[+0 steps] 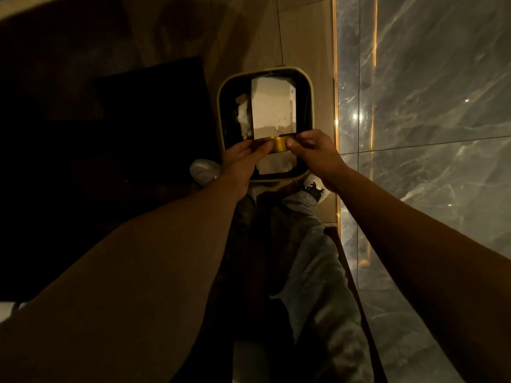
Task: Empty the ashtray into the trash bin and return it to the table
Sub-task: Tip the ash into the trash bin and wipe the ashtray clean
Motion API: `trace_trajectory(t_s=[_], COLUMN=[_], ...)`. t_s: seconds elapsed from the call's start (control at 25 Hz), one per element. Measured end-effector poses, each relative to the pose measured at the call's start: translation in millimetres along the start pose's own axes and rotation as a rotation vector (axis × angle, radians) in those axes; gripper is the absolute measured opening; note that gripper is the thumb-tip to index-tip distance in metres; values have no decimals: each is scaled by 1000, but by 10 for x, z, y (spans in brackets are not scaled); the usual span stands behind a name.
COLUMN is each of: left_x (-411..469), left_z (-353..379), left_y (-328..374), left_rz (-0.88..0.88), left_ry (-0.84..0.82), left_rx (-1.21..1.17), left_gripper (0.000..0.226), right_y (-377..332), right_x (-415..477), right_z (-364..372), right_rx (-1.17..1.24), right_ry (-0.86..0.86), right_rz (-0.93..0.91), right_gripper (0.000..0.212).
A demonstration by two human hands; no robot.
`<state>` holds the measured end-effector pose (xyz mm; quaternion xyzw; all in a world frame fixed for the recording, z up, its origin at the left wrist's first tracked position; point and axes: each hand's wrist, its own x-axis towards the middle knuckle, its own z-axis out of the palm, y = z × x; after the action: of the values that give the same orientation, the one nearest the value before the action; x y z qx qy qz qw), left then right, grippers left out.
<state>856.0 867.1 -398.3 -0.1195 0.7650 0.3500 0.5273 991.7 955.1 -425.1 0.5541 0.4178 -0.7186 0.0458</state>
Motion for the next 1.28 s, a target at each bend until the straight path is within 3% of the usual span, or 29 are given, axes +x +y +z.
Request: trace_trajectory(t_s=[0.08, 0.24, 0.48, 0.64, 0.92, 1.28], left_x=[-16, 16, 174, 169, 99, 98], left_z=[33, 97, 109, 117, 164, 145], left_y=[15, 65, 47, 70, 50, -20], left_rz=[0, -6, 59, 88, 155, 274], left_ry=[44, 142, 264, 265, 194, 67], left_rx=[-5, 26, 208, 309, 428, 695], left_gripper=[24, 14, 31, 44, 46, 91], right_y=[8, 51, 104, 88, 23, -13], right_x=[43, 151, 213, 197, 185, 146], right_z=[6, 48, 117, 167, 221, 216], right_rx=[-6, -20, -92, -114, -112, -100], right_ry=[-8, 45, 69, 50, 65, 139], right_rz=[-13, -21, -47, -62, -65, -119], right_gripper=[7, 26, 27, 31, 33, 40])
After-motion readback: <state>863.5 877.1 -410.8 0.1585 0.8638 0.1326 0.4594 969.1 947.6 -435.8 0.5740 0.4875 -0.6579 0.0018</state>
